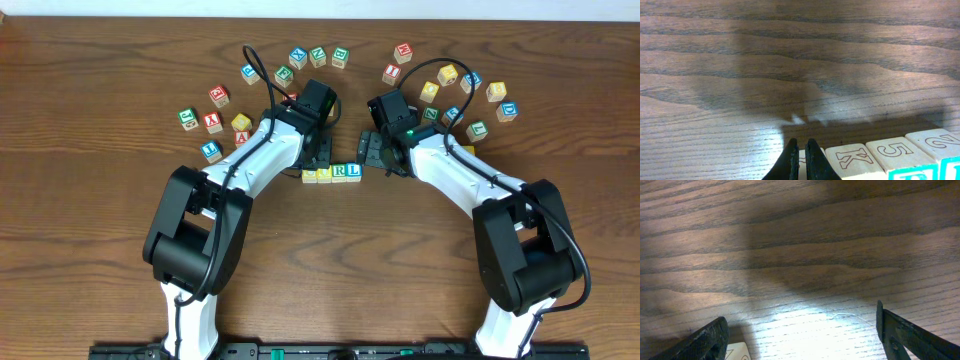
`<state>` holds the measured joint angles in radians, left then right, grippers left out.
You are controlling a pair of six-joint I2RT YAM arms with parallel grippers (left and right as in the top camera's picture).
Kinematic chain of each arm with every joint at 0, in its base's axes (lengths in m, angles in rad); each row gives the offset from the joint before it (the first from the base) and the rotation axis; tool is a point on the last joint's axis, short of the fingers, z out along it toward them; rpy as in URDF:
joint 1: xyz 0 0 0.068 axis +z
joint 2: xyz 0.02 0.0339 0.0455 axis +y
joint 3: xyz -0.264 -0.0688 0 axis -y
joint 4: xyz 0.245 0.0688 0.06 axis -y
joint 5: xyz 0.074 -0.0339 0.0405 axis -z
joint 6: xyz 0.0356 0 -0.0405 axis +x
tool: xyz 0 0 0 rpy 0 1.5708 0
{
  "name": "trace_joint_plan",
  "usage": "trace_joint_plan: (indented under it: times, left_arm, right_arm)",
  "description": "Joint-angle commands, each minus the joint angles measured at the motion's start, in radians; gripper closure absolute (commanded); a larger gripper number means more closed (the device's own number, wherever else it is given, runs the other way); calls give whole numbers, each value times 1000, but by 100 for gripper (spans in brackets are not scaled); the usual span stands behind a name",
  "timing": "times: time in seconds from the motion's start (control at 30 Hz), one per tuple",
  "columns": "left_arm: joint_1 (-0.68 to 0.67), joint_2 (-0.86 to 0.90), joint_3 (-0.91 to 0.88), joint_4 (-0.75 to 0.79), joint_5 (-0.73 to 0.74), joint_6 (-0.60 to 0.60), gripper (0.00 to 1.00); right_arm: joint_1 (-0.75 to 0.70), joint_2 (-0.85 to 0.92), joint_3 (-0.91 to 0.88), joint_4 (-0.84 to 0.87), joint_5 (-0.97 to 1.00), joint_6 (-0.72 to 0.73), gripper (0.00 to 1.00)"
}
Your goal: Spell out CORL
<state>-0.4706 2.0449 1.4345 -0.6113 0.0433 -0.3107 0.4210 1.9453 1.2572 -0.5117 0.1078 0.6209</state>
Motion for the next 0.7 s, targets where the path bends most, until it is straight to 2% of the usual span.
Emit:
trace_joint_plan:
  times: [0.0,0.67]
  left_arm:
    - [2,8,-11,-6,1,2,93]
    - [10,6,13,-9,0,24,93]
  right_arm:
    - [4,-26,-5,0,21,11,10]
    - [6,-26,-5,0,21,11,11]
